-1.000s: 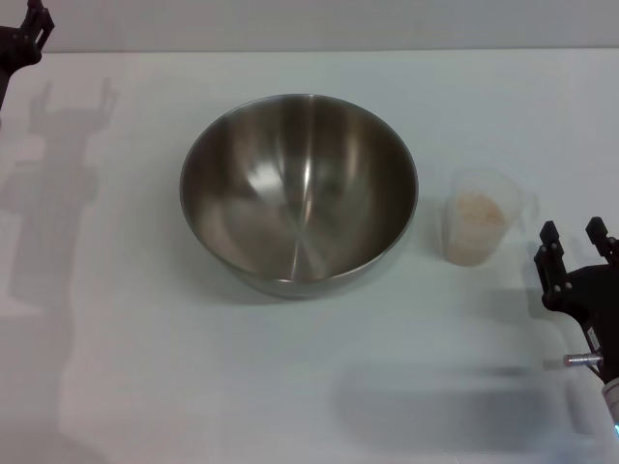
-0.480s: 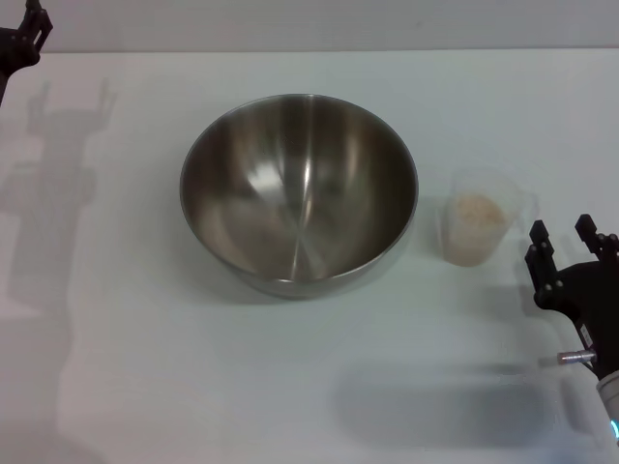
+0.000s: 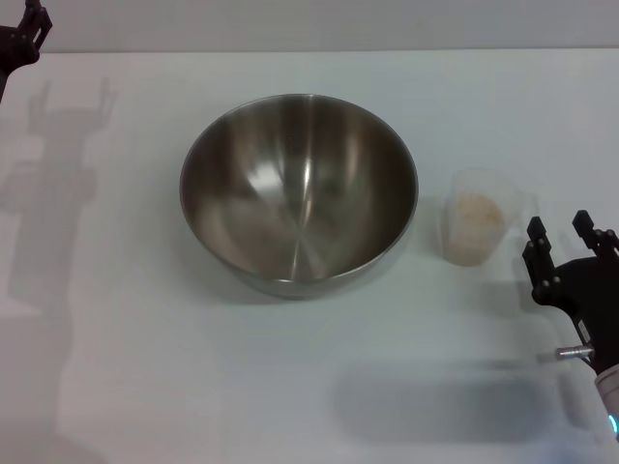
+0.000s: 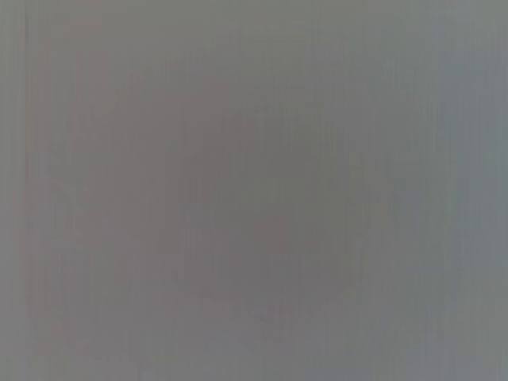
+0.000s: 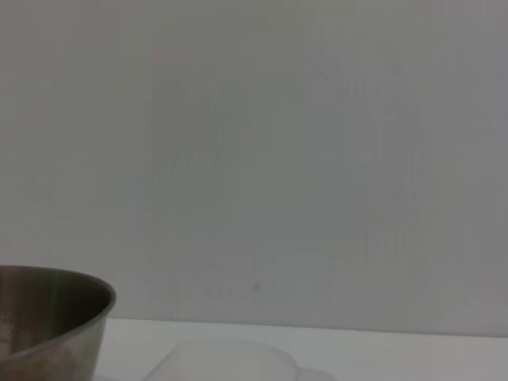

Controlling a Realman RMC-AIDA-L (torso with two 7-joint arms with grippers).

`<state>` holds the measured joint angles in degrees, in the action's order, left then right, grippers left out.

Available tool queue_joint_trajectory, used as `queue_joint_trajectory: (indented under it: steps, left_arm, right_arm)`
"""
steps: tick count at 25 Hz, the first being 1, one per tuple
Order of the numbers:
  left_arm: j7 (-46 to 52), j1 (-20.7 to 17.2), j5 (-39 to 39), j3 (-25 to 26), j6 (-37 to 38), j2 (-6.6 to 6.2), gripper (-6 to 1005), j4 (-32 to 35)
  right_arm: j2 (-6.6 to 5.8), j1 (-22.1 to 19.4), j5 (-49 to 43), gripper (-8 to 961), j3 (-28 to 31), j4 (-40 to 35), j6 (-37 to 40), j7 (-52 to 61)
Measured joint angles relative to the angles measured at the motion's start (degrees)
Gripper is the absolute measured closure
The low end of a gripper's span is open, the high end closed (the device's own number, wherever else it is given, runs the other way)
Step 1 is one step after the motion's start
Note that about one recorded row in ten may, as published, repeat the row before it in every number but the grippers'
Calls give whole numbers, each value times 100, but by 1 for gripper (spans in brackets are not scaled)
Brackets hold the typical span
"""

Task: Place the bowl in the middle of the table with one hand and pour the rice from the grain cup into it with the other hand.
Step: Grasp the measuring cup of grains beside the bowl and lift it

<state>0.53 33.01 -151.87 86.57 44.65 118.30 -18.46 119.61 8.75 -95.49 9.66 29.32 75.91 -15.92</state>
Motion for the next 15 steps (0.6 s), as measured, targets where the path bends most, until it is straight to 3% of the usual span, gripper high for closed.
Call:
queue_joint_trajectory:
  steps: [15]
  left_arm:
    - [0, 21, -12, 0, 36, -1, 155, -71]
  right_arm:
    - [0, 115, 31, 453, 25, -118, -213, 151]
